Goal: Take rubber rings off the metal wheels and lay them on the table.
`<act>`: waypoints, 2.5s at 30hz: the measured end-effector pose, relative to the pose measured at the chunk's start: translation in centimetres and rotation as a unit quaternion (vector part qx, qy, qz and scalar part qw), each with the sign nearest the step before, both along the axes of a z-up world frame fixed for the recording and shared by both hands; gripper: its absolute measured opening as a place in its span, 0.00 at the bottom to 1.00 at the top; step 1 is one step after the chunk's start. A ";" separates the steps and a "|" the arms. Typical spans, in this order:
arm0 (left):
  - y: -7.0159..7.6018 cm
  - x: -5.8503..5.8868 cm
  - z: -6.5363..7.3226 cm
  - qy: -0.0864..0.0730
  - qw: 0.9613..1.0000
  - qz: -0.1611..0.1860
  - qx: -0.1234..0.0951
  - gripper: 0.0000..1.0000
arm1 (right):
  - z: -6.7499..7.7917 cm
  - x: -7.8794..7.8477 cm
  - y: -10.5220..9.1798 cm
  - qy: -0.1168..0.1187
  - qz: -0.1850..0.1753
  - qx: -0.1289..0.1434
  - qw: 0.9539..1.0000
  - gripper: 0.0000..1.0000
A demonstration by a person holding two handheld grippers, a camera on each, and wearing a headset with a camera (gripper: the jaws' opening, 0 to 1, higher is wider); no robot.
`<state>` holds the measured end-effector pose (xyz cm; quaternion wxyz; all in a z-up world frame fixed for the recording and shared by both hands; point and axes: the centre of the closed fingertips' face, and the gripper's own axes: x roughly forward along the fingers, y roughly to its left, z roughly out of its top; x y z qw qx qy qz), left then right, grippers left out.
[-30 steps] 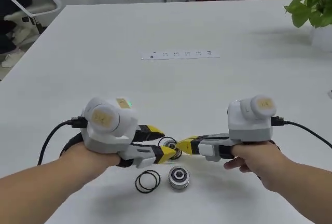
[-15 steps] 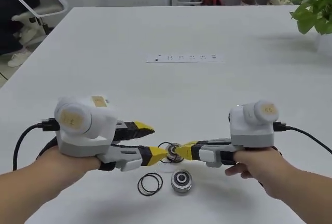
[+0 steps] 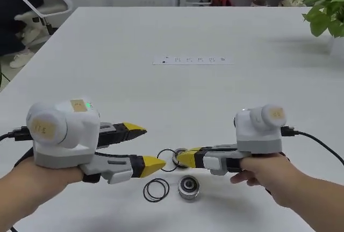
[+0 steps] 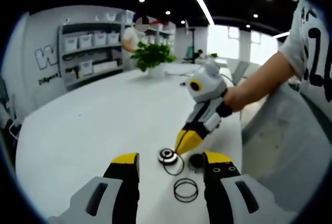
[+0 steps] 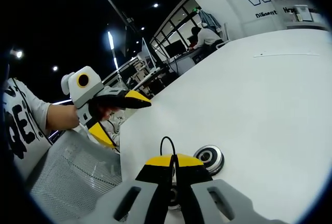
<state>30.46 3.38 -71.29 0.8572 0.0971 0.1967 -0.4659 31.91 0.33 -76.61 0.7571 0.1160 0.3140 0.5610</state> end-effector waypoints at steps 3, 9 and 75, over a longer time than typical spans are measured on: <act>0.2 -0.2 -0.2 -0.002 1.000 -0.002 0.007 0.51 | 0.0 -0.3 0.2 0.002 0.007 0.001 1.000 0.00; 0.5 -0.8 -0.6 -0.001 1.000 -0.007 0.019 0.52 | -0.3 -0.8 0.5 0.005 0.018 -0.002 1.000 0.00; 0.6 1.8 -2.9 0.020 0.998 -0.014 0.050 0.48 | 0.7 3.4 -3.3 -0.069 -0.037 -0.038 0.996 0.11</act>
